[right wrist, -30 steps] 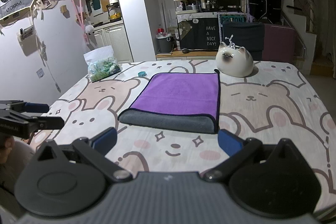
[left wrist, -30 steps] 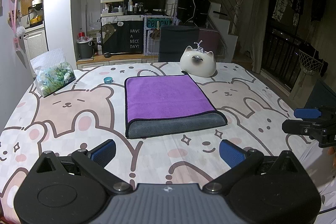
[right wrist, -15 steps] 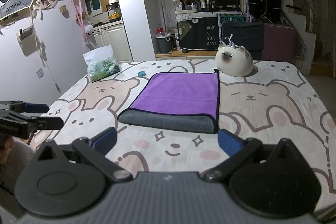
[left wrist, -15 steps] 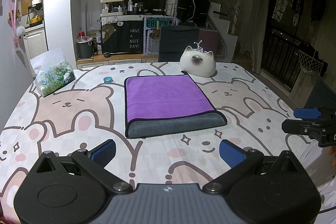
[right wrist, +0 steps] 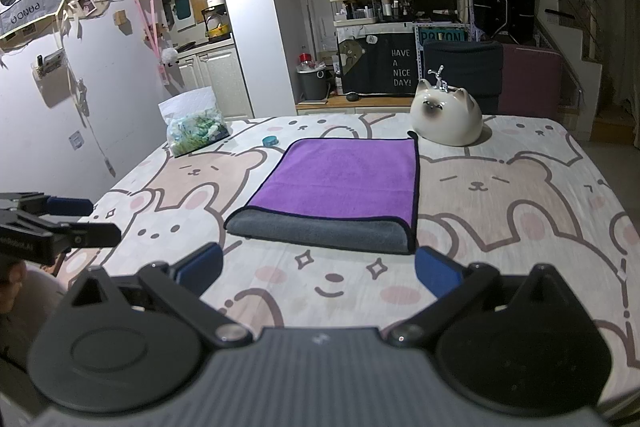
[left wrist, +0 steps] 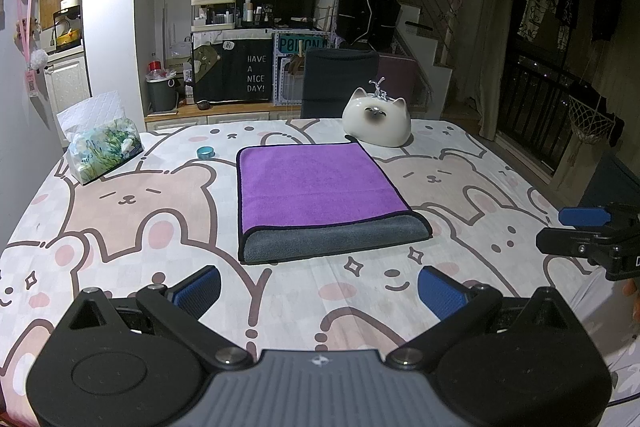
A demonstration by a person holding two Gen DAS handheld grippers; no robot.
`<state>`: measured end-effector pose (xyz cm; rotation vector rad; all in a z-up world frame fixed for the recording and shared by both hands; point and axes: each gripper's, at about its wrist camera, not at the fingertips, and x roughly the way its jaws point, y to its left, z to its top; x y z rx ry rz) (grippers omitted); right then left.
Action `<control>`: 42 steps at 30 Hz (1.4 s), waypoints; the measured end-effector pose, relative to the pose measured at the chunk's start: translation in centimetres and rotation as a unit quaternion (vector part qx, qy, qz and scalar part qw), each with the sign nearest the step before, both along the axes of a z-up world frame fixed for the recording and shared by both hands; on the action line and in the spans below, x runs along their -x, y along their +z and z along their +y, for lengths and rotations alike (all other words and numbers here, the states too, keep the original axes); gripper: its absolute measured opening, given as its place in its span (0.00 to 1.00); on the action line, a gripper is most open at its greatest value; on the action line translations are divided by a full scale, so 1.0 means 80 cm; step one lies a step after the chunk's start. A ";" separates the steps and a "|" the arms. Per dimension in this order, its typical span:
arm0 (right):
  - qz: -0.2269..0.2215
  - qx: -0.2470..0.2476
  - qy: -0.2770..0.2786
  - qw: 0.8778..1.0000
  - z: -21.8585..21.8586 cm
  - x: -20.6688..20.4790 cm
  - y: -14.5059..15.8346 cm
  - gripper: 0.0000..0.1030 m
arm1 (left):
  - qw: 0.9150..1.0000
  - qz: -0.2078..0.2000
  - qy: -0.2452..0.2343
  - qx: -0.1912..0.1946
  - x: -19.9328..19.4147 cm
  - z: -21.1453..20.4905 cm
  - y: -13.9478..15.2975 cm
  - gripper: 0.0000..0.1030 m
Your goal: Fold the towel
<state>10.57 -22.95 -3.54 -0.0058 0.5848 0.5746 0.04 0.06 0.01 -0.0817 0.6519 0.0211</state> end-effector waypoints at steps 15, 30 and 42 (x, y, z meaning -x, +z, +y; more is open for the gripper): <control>0.000 0.000 0.000 1.000 0.000 0.000 0.000 1.00 | 1.000 0.000 0.000 0.001 0.000 0.000 0.000 1.00; 0.000 -0.001 0.001 1.000 0.000 0.000 0.000 1.00 | 1.000 0.000 0.001 0.000 0.000 0.000 0.000 1.00; 0.012 -0.008 0.001 1.000 0.004 -0.006 0.006 1.00 | 1.000 0.010 0.009 0.006 -0.017 -0.007 -0.002 1.00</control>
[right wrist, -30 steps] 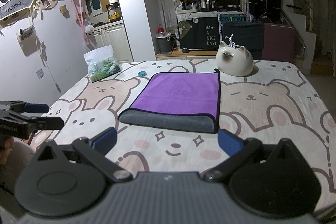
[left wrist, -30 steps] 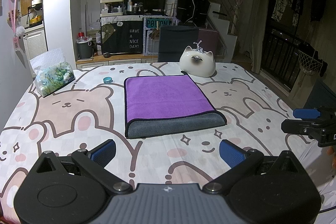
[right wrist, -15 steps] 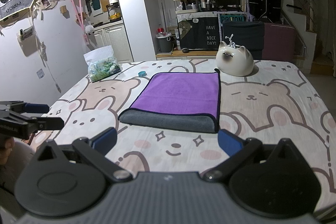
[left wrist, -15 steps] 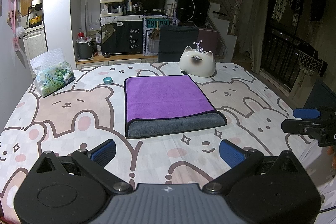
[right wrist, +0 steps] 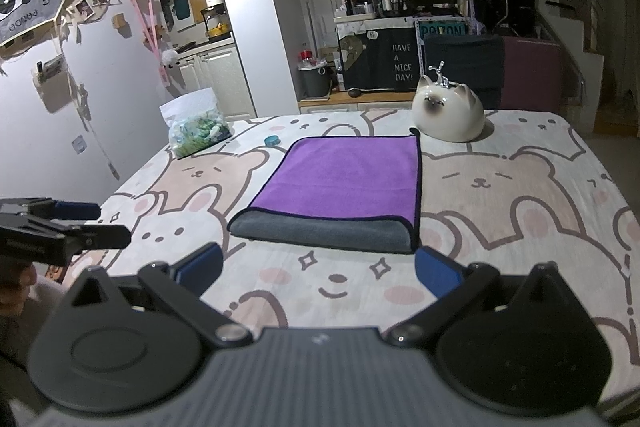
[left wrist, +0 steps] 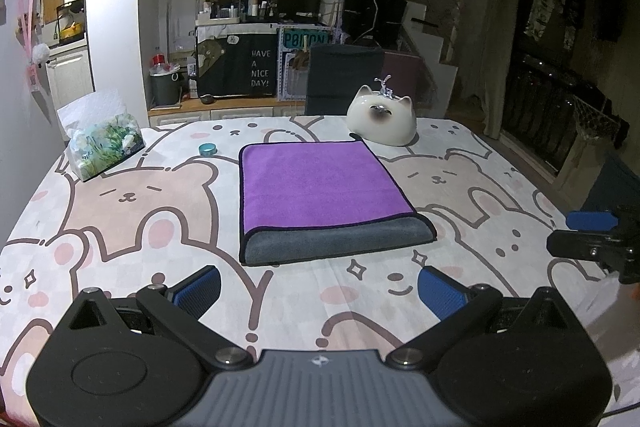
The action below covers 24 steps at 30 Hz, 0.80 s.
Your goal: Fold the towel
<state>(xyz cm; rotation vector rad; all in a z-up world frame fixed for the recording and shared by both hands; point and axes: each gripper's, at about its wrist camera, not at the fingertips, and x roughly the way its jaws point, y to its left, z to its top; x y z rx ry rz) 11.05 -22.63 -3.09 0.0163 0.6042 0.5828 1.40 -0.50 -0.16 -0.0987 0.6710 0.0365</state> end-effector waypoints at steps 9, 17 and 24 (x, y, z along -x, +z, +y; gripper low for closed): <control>0.002 -0.002 0.000 1.000 0.006 -0.025 0.006 1.00 | 1.000 -0.005 0.008 0.004 -0.037 0.019 0.010 1.00; 0.004 -0.001 0.007 1.000 0.011 -0.049 0.008 1.00 | 1.000 -0.011 0.011 -0.005 -0.076 0.034 0.016 1.00; 0.003 0.016 0.016 1.000 0.023 -0.080 0.006 1.00 | 1.000 -0.007 0.020 -0.002 -0.114 0.054 0.009 1.00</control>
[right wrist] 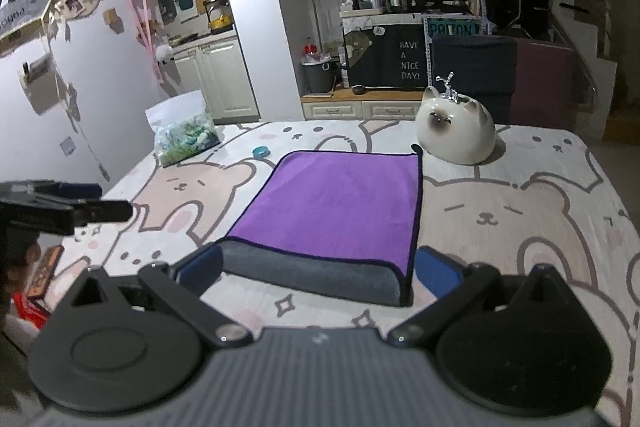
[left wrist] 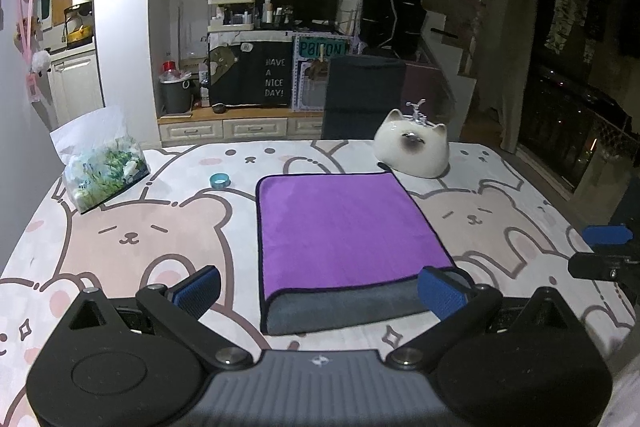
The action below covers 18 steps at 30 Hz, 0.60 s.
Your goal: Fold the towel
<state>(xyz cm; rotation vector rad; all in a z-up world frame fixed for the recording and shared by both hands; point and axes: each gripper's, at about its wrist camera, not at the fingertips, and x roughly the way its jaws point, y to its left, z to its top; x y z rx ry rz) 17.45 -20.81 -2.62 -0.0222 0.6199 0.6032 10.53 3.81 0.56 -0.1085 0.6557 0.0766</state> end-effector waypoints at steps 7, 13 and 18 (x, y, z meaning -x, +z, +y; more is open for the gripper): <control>-0.005 0.022 0.007 1.000 0.007 -0.035 -0.007 1.00 | 1.000 0.015 0.011 -0.008 -0.040 0.022 -0.021 1.00; 0.014 0.012 0.004 1.000 -0.001 -0.071 -0.021 1.00 | 1.000 0.025 0.013 0.003 -0.068 0.044 -0.046 1.00; 0.031 0.010 -0.005 0.999 -0.008 -0.107 -0.043 1.00 | 0.999 0.031 0.009 0.000 -0.088 0.062 -0.073 1.00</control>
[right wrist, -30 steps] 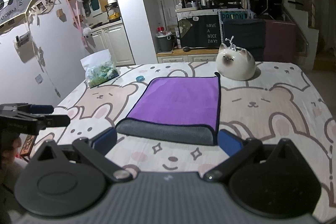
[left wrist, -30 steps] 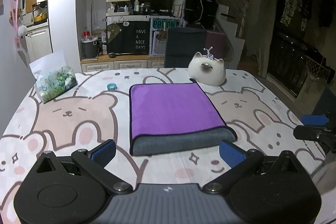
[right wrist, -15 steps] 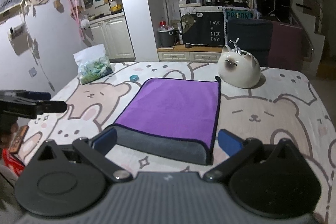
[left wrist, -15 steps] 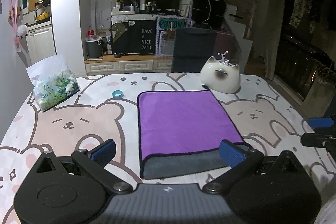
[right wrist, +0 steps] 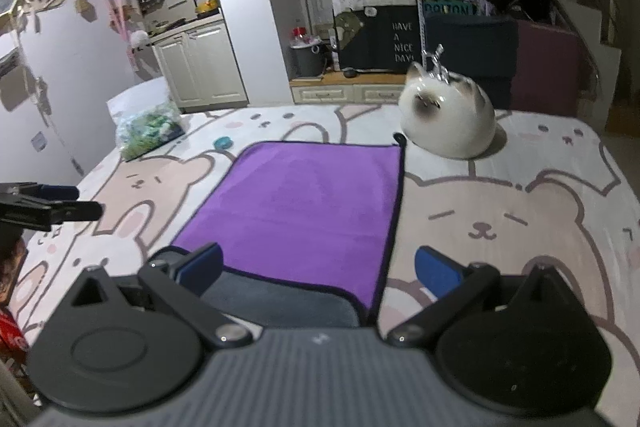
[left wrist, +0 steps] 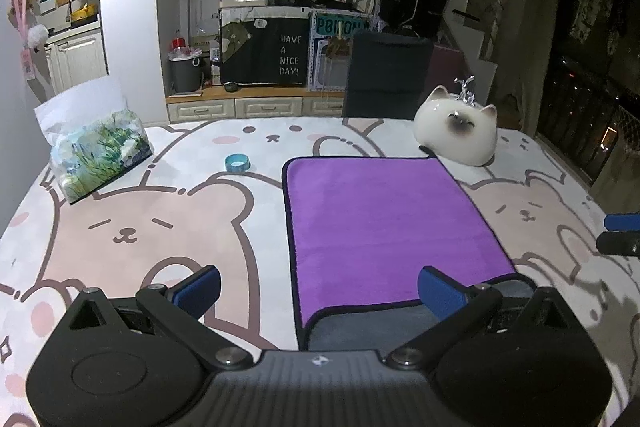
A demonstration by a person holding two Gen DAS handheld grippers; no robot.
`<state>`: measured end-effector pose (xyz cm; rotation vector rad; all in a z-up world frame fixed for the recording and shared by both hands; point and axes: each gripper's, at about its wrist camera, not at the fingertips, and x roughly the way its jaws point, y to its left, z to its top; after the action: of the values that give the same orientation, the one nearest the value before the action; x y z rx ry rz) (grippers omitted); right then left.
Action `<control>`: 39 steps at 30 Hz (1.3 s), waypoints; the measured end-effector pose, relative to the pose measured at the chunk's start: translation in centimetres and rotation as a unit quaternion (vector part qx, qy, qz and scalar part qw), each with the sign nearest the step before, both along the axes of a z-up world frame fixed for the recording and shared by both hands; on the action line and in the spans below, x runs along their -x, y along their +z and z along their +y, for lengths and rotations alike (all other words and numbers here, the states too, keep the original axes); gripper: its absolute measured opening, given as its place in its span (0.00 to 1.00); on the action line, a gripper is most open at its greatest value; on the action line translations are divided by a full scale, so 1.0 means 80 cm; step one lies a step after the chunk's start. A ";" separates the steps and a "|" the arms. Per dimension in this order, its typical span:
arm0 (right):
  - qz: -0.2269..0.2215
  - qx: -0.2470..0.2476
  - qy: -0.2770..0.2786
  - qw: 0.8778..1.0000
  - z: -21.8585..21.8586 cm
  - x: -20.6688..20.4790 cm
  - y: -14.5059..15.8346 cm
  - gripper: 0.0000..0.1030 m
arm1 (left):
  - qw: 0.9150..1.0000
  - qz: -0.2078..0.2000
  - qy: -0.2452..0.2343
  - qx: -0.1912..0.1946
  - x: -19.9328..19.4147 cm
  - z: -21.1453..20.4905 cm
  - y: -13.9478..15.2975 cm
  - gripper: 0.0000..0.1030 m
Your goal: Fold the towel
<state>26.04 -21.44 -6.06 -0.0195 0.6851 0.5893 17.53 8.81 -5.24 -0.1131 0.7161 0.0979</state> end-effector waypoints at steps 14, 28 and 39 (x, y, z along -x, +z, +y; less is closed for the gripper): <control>0.062 0.009 -0.001 0.998 -0.004 -0.064 -0.083 1.00 | 0.997 0.059 -0.013 0.044 -0.042 0.042 -0.094 1.00; 0.122 0.002 0.061 0.991 0.013 -0.088 -0.119 0.44 | 0.987 0.060 -0.048 0.141 -0.043 0.062 -0.118 0.41; 0.146 0.007 0.090 0.985 0.023 -0.083 -0.123 0.09 | 0.982 0.086 -0.072 0.153 -0.042 0.057 -0.128 0.22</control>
<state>32.69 -19.58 -15.90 -0.0083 0.9793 0.7697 20.86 13.38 -15.49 -0.3501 0.9064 -0.1436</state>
